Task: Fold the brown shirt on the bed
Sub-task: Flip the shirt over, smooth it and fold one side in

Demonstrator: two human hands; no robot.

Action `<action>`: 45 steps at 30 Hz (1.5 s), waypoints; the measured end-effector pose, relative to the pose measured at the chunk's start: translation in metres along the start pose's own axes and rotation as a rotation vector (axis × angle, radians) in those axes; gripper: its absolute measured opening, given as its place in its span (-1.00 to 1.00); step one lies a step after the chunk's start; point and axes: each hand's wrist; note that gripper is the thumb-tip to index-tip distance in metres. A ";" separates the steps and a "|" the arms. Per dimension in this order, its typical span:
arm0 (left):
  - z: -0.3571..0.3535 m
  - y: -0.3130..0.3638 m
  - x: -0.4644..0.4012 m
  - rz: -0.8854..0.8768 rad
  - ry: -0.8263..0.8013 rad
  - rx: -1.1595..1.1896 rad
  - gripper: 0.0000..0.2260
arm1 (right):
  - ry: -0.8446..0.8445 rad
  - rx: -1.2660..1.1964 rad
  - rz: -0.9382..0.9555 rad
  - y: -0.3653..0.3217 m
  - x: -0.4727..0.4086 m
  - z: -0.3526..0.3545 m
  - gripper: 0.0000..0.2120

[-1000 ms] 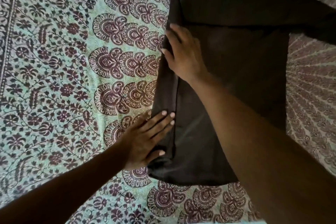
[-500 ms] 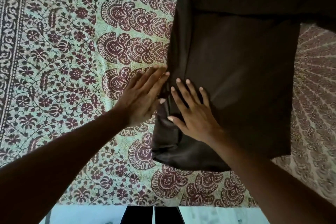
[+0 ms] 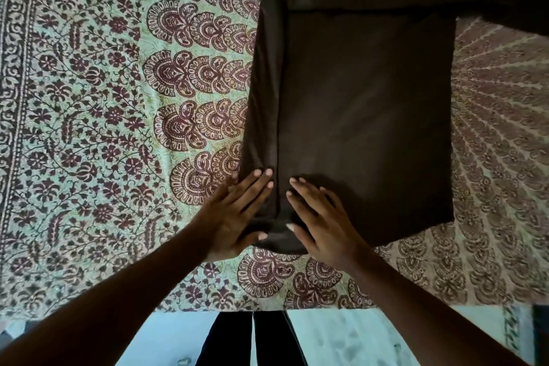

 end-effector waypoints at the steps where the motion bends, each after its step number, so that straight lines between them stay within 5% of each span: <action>1: 0.002 0.000 -0.001 -0.005 0.027 -0.002 -0.29 | 0.047 -0.011 -0.011 0.002 -0.002 0.001 -0.49; 7: 0.023 -0.013 -0.045 0.196 0.132 0.010 -0.37 | 0.246 -0.060 -0.139 0.020 -0.030 0.004 -0.65; 12: 0.006 -0.006 -0.044 0.077 0.029 -0.007 -0.26 | 0.273 -0.073 -0.206 0.021 -0.049 0.004 -0.70; 16: 0.015 -0.004 -0.041 0.009 0.086 -0.034 -0.36 | 0.283 -0.046 -0.242 0.025 -0.053 0.004 -0.69; 20: 0.032 -0.012 -0.063 0.110 0.163 -0.027 -0.35 | 0.312 0.025 -0.262 0.038 -0.062 0.007 -0.64; 25: 0.020 -0.017 -0.072 0.124 0.051 0.009 -0.21 | 0.207 0.071 -0.287 0.057 -0.070 0.008 -0.58; 30: 0.047 -0.011 -0.091 0.174 0.137 0.041 -0.31 | 0.266 -0.081 -0.253 0.074 -0.072 0.025 -0.63; 38: 0.116 -0.011 -0.245 0.185 0.229 0.051 -0.43 | 0.485 -0.205 -0.367 0.194 -0.109 0.104 -0.70; 45: 0.152 -0.012 -0.401 0.412 0.150 0.122 -0.15 | 0.616 -0.232 -0.470 0.349 -0.157 0.147 -0.72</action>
Point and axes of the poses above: each hand's wrist, its own x-axis away from the middle knuckle, its own z-axis out of the back of the hand, y = z × x, and after that the axes turned 7 degrees about z, right-handed
